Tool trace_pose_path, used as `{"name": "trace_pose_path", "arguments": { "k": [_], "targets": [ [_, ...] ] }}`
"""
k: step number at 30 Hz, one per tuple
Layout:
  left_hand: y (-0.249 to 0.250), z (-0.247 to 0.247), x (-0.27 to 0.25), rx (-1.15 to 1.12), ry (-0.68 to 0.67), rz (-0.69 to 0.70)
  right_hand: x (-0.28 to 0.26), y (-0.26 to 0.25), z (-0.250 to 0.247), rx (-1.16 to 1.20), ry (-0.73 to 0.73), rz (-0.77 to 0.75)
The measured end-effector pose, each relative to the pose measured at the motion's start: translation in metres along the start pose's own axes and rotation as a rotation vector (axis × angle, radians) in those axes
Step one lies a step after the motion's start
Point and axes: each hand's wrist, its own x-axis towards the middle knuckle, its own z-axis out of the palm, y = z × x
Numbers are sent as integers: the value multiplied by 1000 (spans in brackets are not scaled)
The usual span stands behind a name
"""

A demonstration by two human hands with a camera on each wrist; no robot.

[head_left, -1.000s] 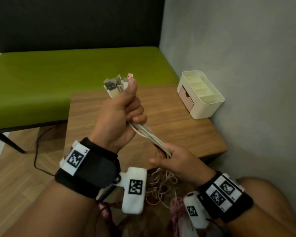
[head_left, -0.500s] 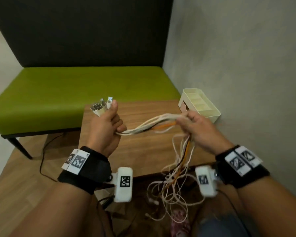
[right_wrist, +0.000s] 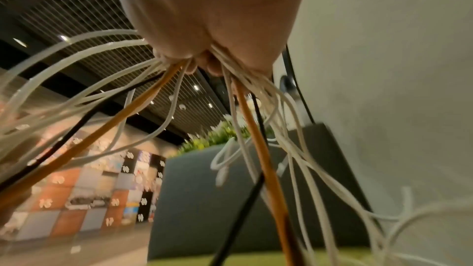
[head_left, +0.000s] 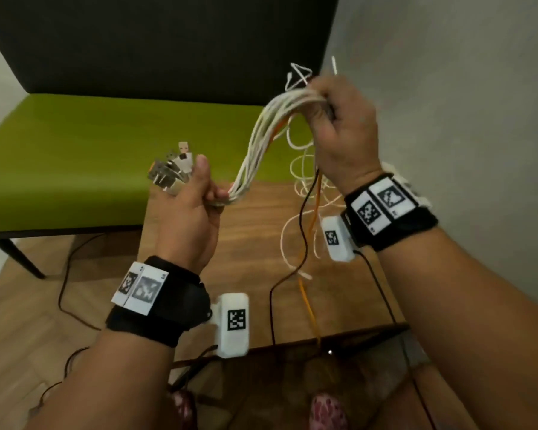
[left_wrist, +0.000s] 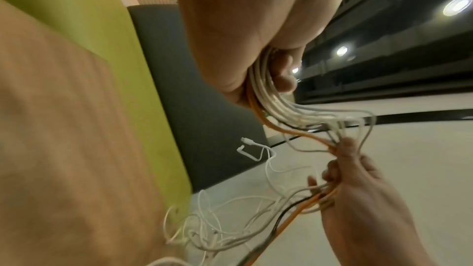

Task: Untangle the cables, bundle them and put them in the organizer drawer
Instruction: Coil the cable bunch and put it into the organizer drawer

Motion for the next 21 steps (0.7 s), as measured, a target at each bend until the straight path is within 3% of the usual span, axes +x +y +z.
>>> {"name": "trace_pose_path", "arguments": {
  "k": [3,6,9,13,15,18,21],
  "targets": [
    [-26,-31,7,119,127,-75,-61,45,20,-72,-395,322],
    [-34,-40,16,175,152,-111,-108,68,21,-236,-701,507],
    [-39,-37,21,218,111,-97,-136,63,8,-221,-686,596],
    [-42,-35,16,303,90,-90,-164,48,-14,-33,-403,654],
    [-40,-33,11,307,82,-110,-174,42,-27,26,-313,784],
    [-45,-33,2,335,49,-136,-196,45,-36,42,-530,1106],
    [-56,-31,-5,377,22,-181,-219,47,-34,-11,-667,1245]
  ]
}}
